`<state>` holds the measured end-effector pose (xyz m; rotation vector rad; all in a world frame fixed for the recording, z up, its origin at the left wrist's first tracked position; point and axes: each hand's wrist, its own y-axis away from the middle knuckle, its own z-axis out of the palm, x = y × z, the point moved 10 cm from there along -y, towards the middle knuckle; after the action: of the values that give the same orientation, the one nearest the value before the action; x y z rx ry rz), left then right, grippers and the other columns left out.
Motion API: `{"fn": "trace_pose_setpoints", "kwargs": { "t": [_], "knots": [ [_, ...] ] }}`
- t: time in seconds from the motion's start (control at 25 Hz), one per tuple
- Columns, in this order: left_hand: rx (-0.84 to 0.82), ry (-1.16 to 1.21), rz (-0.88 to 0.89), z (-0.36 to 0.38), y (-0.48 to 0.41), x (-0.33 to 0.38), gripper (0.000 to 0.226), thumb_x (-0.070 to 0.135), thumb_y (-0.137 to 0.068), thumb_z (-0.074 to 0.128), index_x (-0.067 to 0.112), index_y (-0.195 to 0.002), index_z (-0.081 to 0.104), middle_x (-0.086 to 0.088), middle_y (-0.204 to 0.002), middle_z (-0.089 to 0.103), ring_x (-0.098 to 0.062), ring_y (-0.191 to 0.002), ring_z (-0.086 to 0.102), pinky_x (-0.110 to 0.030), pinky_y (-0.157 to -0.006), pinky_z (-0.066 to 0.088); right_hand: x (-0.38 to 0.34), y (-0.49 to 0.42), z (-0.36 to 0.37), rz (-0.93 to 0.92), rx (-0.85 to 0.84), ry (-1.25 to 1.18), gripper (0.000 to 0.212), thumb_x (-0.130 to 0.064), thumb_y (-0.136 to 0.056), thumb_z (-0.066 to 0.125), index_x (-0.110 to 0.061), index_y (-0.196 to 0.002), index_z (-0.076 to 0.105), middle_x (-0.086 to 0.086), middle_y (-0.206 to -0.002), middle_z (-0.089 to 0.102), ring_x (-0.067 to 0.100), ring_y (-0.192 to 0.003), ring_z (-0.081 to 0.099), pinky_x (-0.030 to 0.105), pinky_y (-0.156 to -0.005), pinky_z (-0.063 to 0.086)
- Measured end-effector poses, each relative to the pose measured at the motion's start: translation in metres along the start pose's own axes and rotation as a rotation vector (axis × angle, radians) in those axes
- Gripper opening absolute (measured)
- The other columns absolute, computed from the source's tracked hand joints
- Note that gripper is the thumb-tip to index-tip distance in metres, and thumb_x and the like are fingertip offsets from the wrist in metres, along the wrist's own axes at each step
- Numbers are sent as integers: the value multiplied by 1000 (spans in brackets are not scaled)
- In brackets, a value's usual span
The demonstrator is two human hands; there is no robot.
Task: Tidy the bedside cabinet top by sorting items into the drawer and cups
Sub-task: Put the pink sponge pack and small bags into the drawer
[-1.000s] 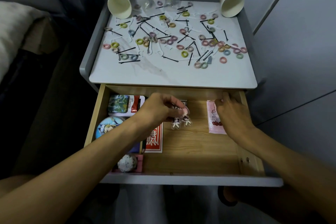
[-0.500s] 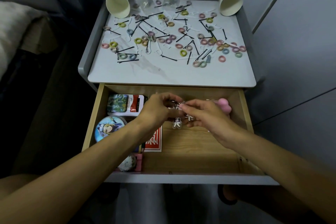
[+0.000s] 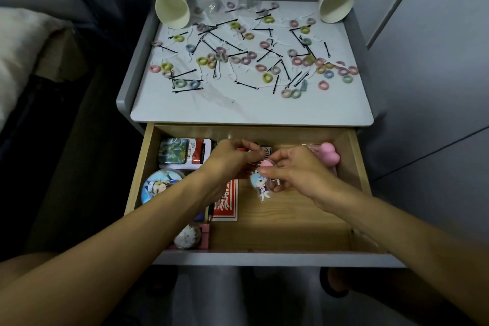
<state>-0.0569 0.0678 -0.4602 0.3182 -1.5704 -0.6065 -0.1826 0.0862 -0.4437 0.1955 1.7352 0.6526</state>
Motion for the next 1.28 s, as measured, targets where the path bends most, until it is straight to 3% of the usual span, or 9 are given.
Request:
{"fn": "trace_pose_setpoints", "kwargs": {
  "t": [0.2,0.32,0.44,0.52,0.6,0.8,0.96,1.12,1.28],
  "knots": [
    [92,-104,70,-14,-9,2,24,0,-79,76,8,-97,63,-4,-72,65,-8,-53,61,-19,-47,46,15,-10,6,-14,27,-9,12,-9,-86,70,-2,-93,63,8,-74,70,13,-57,66,24,-56,56],
    [176,-427,160,-22,-18,3,30,4,-73,82,14,-95,65,-3,-76,68,-14,-64,64,-24,-55,52,34,-21,18,32,38,10,12,-5,-90,65,3,-96,59,10,-78,65,12,-53,61,22,-53,52],
    [217,-738,209,-25,-24,6,32,9,-73,82,14,-102,69,-7,-90,71,-21,-83,67,-27,-68,54,43,-35,28,44,36,69,9,-4,-91,64,-3,-90,55,10,-78,62,15,-55,58,22,-51,50],
    [202,-853,221,-25,-27,5,33,8,-74,80,12,-105,70,-10,-97,72,-22,-88,66,-25,-69,49,48,-43,30,41,55,137,12,-6,-88,67,-8,-83,56,10,-78,64,16,-57,59,25,-54,52],
    [183,-926,224,-24,-29,1,32,8,-74,80,11,-105,71,-10,-100,72,-22,-91,65,-24,-70,46,52,-47,30,30,103,200,12,-8,-85,72,-4,-83,61,12,-78,66,17,-60,61,28,-57,54],
    [202,-1007,246,-24,-37,-4,26,10,-74,78,16,-99,73,-12,-100,72,-26,-92,67,-24,-69,45,41,-39,14,-43,238,490,13,-24,-88,70,-12,-84,74,-4,-76,68,-1,-62,54,8,-50,36],
    [209,-1008,249,-27,-39,-7,20,14,-74,79,18,-93,73,-10,-96,72,-26,-88,67,-29,-72,52,53,-40,11,17,221,378,12,-18,-91,66,-10,-88,74,-3,-75,65,1,-60,55,6,-48,38],
    [196,-1027,263,-23,-40,-11,18,9,-77,74,15,-93,72,-10,-95,72,-26,-88,67,-30,-69,50,67,-45,15,84,172,263,18,-9,-89,67,-19,-75,64,8,-81,68,15,-65,59,35,-69,53],
    [186,-1043,283,-19,-40,-13,17,6,-80,70,15,-94,72,-11,-96,72,-28,-91,66,-27,-68,45,69,-45,13,93,162,254,21,-1,-87,67,-17,-75,59,9,-76,67,14,-59,59,41,-74,57]
  ]
}}
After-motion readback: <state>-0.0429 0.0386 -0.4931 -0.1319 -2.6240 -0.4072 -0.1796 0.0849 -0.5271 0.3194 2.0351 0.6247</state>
